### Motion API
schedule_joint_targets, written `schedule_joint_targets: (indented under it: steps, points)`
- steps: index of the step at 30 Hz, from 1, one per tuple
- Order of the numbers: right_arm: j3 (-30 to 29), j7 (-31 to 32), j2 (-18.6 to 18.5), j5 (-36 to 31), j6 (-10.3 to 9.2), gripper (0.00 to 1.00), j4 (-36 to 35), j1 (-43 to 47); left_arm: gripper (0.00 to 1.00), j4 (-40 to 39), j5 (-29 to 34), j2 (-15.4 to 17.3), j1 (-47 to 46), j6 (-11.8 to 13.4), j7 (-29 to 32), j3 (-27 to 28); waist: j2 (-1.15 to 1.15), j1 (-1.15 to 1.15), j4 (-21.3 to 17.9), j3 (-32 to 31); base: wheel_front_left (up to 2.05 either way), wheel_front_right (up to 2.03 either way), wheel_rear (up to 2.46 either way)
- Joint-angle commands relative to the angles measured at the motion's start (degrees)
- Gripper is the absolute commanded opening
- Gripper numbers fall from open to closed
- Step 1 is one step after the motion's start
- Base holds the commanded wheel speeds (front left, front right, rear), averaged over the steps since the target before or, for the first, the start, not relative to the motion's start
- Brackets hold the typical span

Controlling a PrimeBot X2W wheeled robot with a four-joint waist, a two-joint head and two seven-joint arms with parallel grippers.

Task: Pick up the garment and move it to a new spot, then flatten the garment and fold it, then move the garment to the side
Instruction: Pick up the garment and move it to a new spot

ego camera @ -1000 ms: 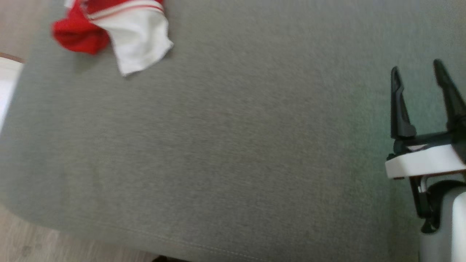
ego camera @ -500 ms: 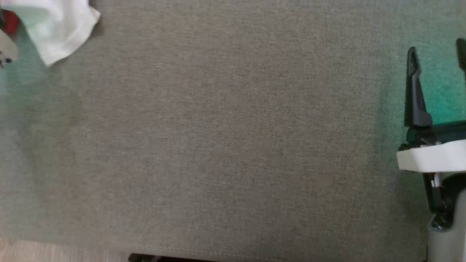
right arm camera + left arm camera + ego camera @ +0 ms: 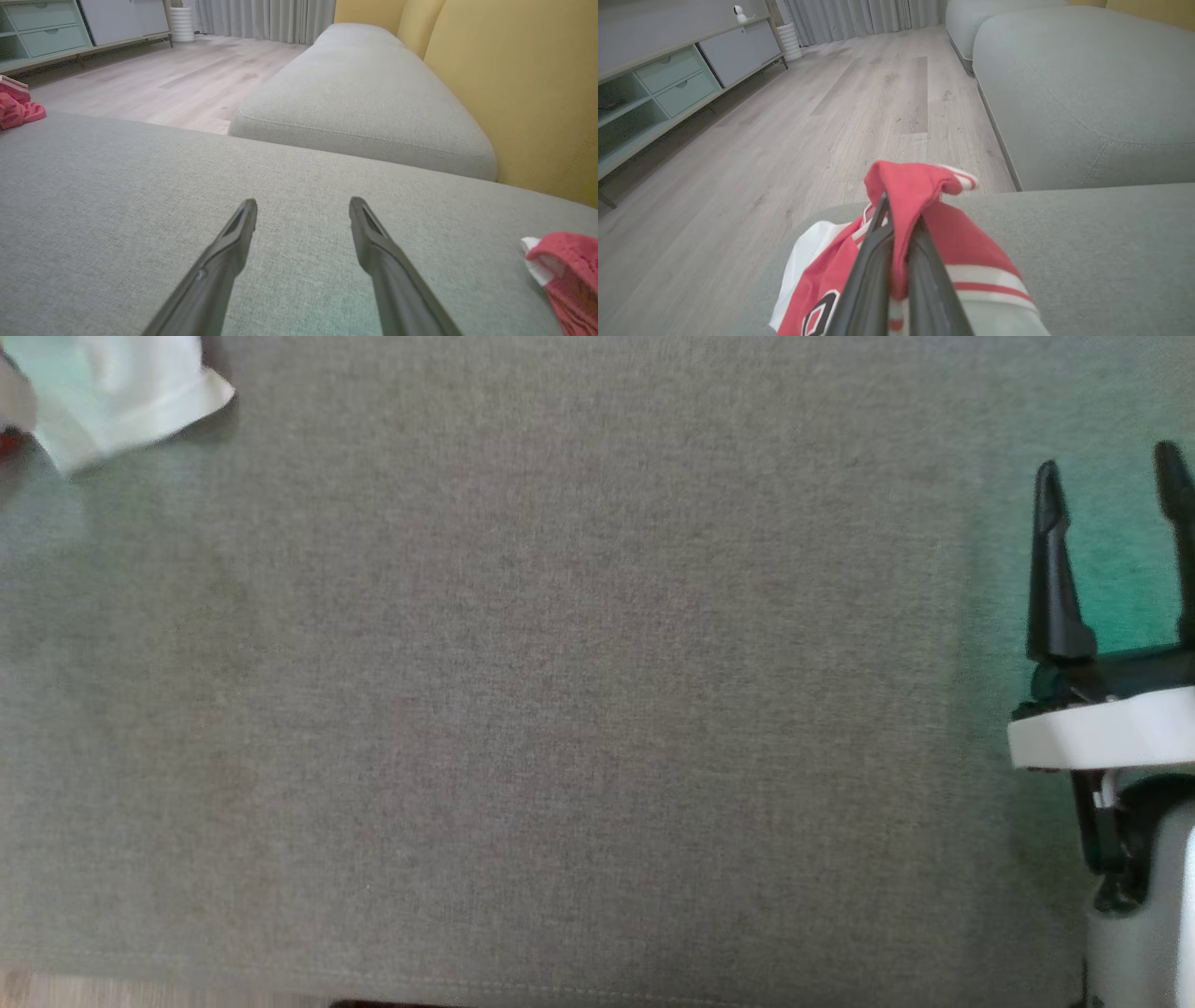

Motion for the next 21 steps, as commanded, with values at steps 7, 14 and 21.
schedule_joint_targets:
  steps: [7,14,21]
  points:
    - [1.07,-4.68,-0.17,4.62,-0.04,1.00,6.50,0.47,0.00,-8.59,4.45,3.76,-5.44,1.83,1.00,-1.79,0.00,0.00,-2.66,-11.50,0.00,0.00,0.00]
    - [1.26,-9.26,-0.17,9.18,-0.04,1.00,15.43,2.80,0.00,-18.31,5.32,1.17,-7.34,4.32,7.15,-4.33,0.00,0.00,-7.24,-21.78,0.00,0.00,0.00]
    - [3.69,-13.09,-0.17,13.27,-0.04,1.00,22.39,2.98,0.00,-23.78,3.30,-6.72,-10.35,7.30,11.38,-5.97,0.00,0.00,-11.89,-27.19,0.00,0.00,0.00]
